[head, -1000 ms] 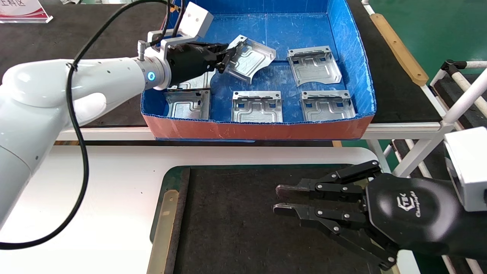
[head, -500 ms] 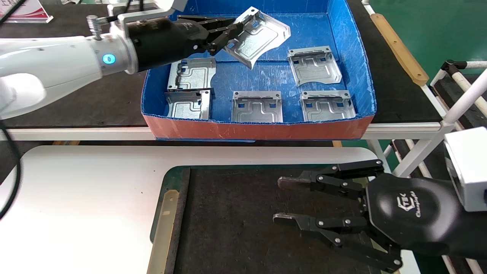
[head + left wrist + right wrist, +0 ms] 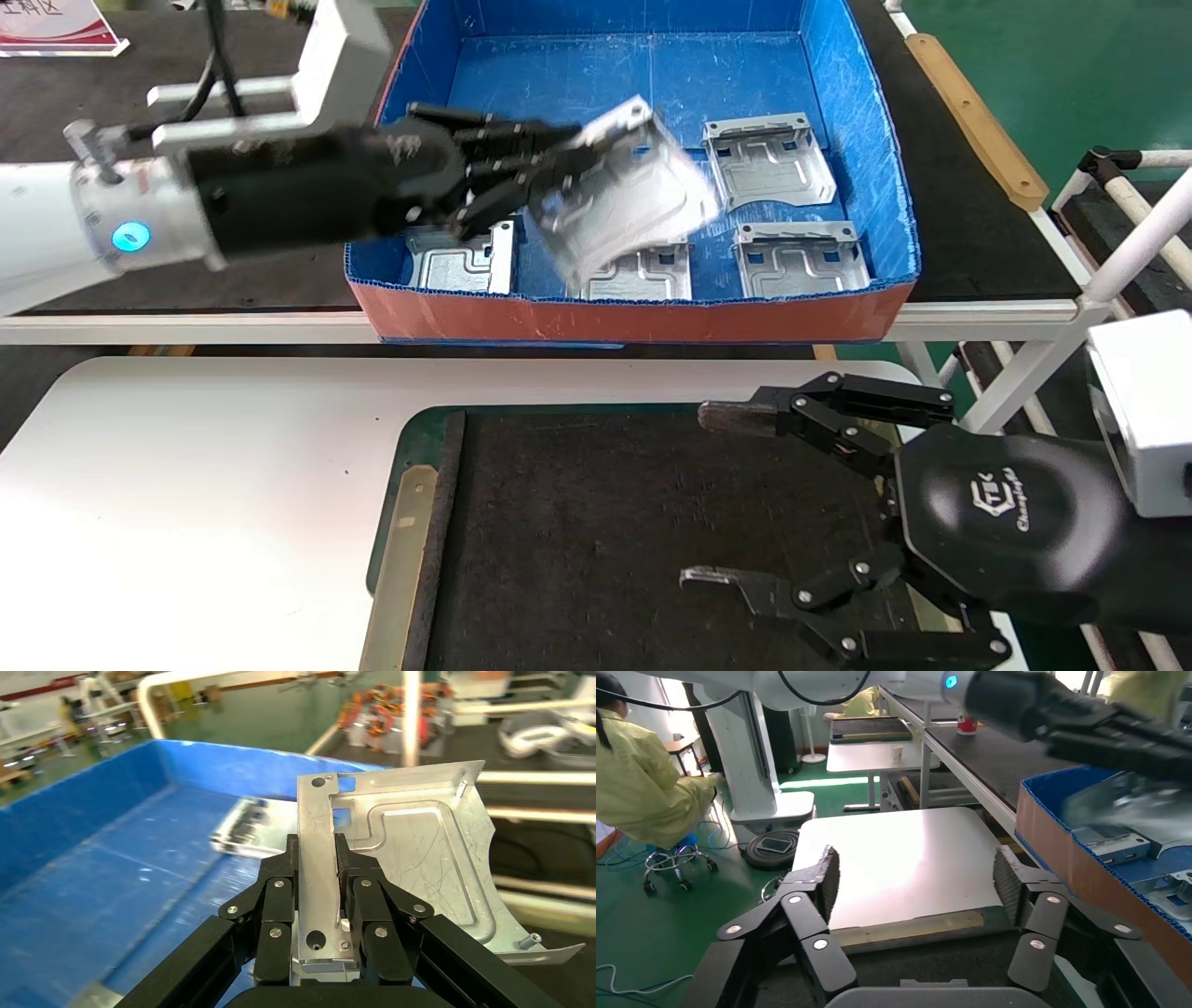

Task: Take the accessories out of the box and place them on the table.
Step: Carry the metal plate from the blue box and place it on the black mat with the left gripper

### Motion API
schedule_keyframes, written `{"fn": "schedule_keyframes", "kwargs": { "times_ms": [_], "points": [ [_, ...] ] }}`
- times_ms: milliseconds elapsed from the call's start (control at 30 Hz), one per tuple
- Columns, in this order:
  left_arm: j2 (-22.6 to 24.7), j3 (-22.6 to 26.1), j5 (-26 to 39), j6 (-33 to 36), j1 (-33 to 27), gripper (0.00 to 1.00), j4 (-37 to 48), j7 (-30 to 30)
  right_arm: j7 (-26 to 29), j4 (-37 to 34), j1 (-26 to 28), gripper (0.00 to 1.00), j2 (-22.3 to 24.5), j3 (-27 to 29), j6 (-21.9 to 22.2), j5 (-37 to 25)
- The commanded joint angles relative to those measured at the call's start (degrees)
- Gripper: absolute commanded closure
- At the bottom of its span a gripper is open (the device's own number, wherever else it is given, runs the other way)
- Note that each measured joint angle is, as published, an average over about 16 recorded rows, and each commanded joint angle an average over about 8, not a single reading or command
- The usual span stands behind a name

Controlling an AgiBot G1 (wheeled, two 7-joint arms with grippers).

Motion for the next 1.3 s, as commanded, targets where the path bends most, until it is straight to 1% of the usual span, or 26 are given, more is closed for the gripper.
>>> {"fn": "schedule_keyframes", "kwargs": {
  "times_ms": [33,200,333,800,1033,1300],
  "points": [
    [-1.2,-0.6,-1.2,3.3,0.4,1.00,-0.3,1.7,0.0,0.0,0.0,0.00,0.0,0.0,0.0,0.0],
    [-4.2,-1.2,-3.1,11.1,1.8,1.00,-1.0,4.5,0.0,0.0,0.0,0.00,0.0,0.0,0.0,0.0],
    [-6.3,-1.4,-4.1,16.0,3.2,1.00,-1.8,5.9,0.0,0.0,0.0,0.00,0.0,0.0,0.0,0.0],
    [-11.7,-1.9,-6.3,26.8,7.4,1.00,-5.8,10.9,0.0,0.0,0.0,0.00,0.0,0.0,0.0,0.0],
    [-13.2,-1.1,-6.2,30.1,10.1,1.00,-8.2,14.8,0.0,0.0,0.0,0.00,0.0,0.0,0.0,0.0],
    [-13.9,1.3,-5.5,30.1,15.6,1.00,-12.5,19.9,0.0,0.0,0.0,0.00,0.0,-0.1,0.0,0.0]
  ]
}}
